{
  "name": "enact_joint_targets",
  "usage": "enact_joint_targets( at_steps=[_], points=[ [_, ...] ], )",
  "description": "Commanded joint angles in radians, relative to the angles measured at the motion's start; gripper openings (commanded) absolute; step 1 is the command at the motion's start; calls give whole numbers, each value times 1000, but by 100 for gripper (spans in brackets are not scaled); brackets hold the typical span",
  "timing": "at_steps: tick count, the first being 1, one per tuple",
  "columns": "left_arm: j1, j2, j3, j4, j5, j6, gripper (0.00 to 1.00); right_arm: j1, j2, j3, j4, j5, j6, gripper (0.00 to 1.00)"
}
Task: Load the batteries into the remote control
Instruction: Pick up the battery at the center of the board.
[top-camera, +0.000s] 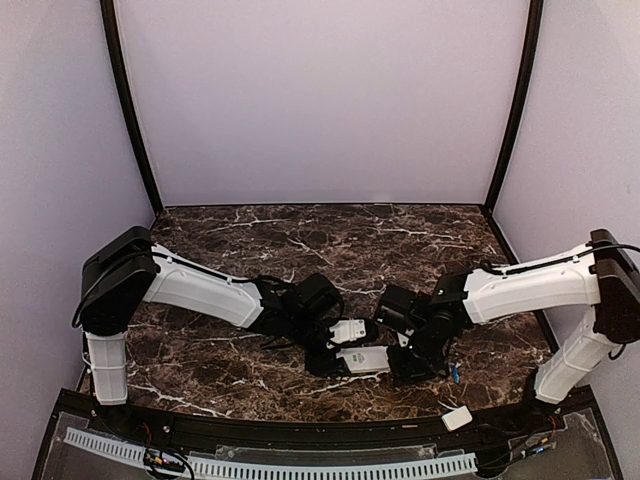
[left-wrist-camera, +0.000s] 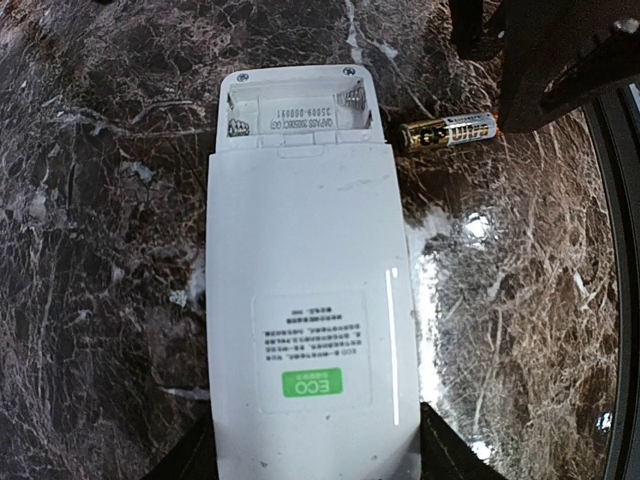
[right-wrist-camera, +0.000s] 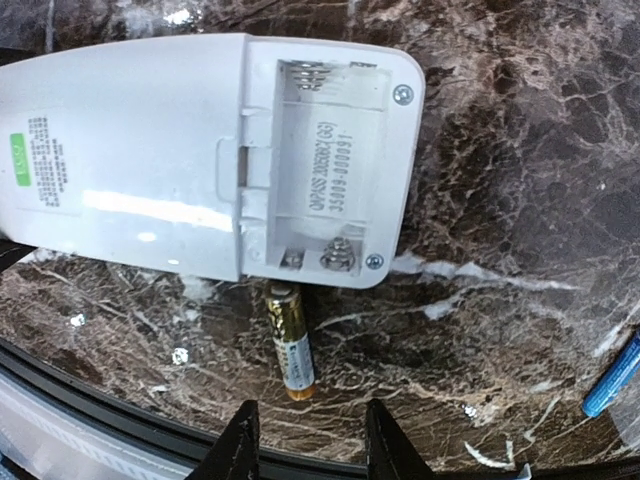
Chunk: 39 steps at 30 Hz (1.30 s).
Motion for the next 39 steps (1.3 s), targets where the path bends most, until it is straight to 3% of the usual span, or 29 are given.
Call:
enact_joint_targets(
  at_steps=[1,10,15,21,29,33,39],
  points=[
    [-6,76,-33,-147,2,-12,2,26,42,-22,60,45,34,30],
    [-5,79,-33,-146,2,-12,2,61,115,-19,78,58,47,23],
    [-4,79,-32,-148,1,-13,2,71,163,-20,48,69,72,0],
    [-5,81,-31,-148,2,-14,2,68,134,24,-21,78,51,0],
    [-5,82,-28,-150,3,-14,2,45,94,149,-144,-151,-134,0],
    [-5,84,-30,-148,2,-14,2,-35,55,131,-160,-280,-195,0],
    [-5,85,-30,-148,1,-15,2,-172,68,167,-197,-258,-292,0]
  ],
)
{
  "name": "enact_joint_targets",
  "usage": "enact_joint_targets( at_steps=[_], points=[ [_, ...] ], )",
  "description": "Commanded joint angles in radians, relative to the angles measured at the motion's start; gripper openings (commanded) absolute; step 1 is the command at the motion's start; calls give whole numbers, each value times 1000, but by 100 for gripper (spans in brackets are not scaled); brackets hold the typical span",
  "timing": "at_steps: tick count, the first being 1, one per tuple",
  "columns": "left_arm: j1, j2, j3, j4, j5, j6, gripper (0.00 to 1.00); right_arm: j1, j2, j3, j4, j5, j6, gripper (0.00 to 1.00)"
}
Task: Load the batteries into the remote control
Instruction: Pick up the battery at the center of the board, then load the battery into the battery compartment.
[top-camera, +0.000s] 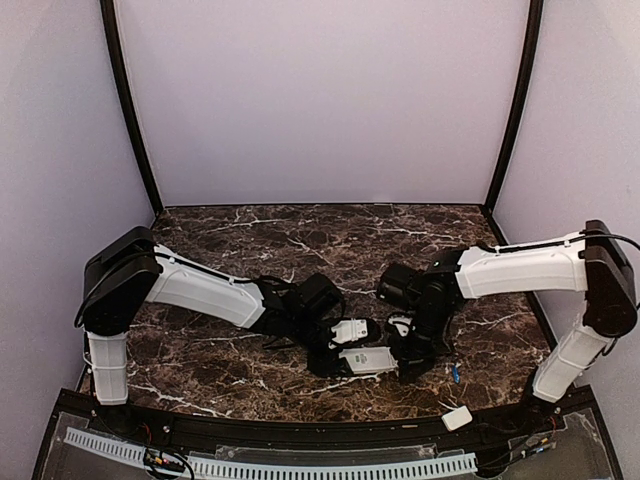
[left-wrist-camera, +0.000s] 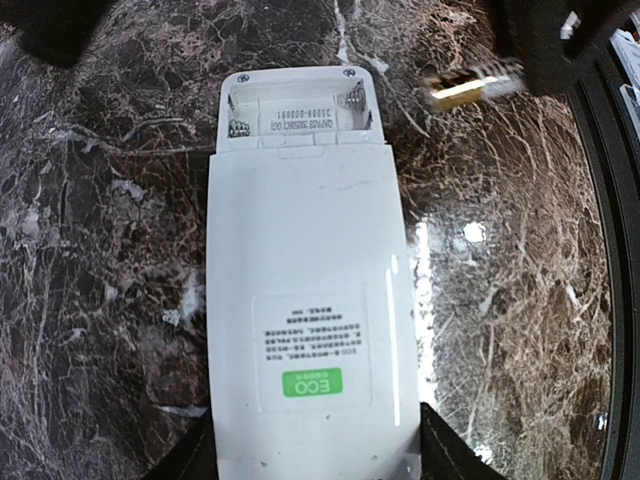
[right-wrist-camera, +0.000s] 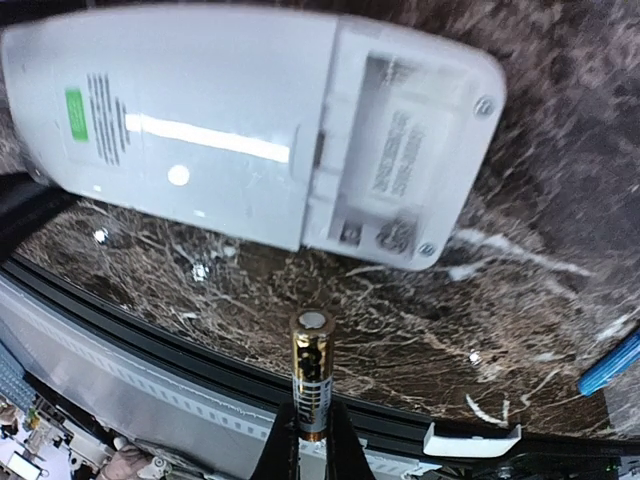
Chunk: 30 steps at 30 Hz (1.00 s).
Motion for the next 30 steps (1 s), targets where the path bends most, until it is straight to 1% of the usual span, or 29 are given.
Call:
enact_joint_targets(
  at_steps=[1,7,16,30],
  points=[
    [-5,73,-38,-150,-12,-16,2,-70,2,63,-28,-18,-105,0],
    [-3,73,-39,-148,-11,-16,2,-117,64,74,-3,1,-135,0],
    [-5,74,-38,-146,-10,-17,5,-159,137,80,4,16,-173,0],
    [-4,75,-35,-144,-16,-22,6,-165,240,143,-37,4,-211,0]
  ],
)
